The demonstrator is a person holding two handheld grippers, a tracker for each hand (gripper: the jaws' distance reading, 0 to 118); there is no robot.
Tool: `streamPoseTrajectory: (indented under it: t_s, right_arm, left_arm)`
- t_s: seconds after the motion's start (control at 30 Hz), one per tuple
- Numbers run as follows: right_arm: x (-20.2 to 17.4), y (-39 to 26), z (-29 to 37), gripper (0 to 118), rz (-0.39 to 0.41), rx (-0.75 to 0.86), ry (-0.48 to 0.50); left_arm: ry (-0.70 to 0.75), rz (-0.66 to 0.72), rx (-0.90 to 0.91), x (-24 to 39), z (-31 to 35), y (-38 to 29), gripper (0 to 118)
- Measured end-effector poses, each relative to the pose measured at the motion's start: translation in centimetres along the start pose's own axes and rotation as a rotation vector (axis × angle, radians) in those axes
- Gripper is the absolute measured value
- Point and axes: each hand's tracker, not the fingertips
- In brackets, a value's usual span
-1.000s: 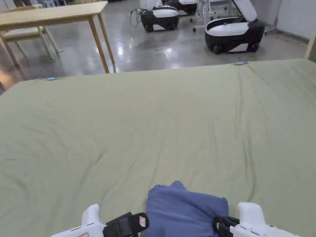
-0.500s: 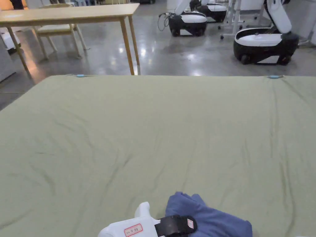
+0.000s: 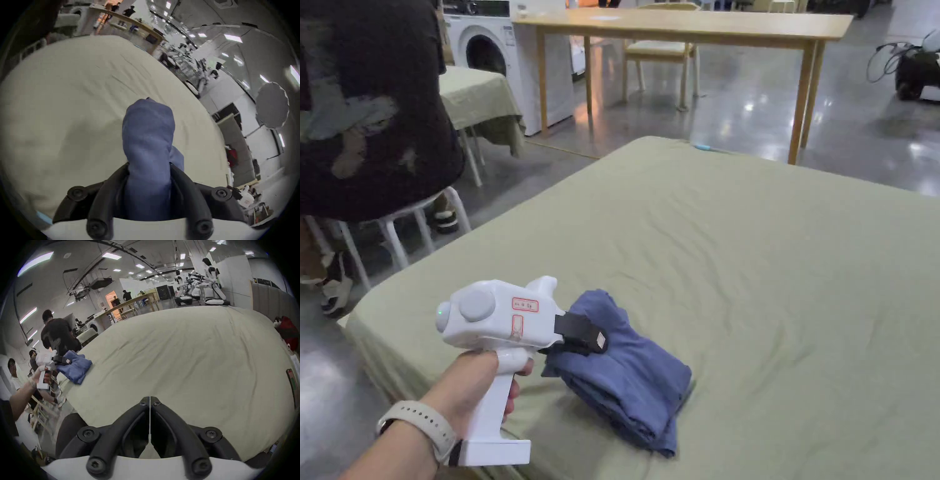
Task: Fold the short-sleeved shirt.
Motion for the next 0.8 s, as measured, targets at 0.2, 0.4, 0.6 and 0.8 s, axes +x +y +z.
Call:
streamPoseTrajectory:
  t_s: [0.2,0.4,0.6,0.8]
  right_arm:
    - [-1.7,0.2,-0.6,2,0.035,-0.034,-0.003]
    - [-2.3,0.9,0.6,2,0.062,-0.03,-0.024]
    - [-1.2,1.4,2.1,2,0.057,0.021,-0.062]
    - [0.2,8.2,4.9,2,0.099,0.183,-0.196]
  left_arm:
    - [-0.005,0.07,-0.001,-3.8,0.6,0.5,34]
    - [0.094,0.004,0.115,-3.1,4.9,-0.3,106]
    - [0.354,-0.116,0.265,2.0,10.4,-1.6,2]
    - [0.299,-0.33,0.437,14.2,9.6,-3.1,3]
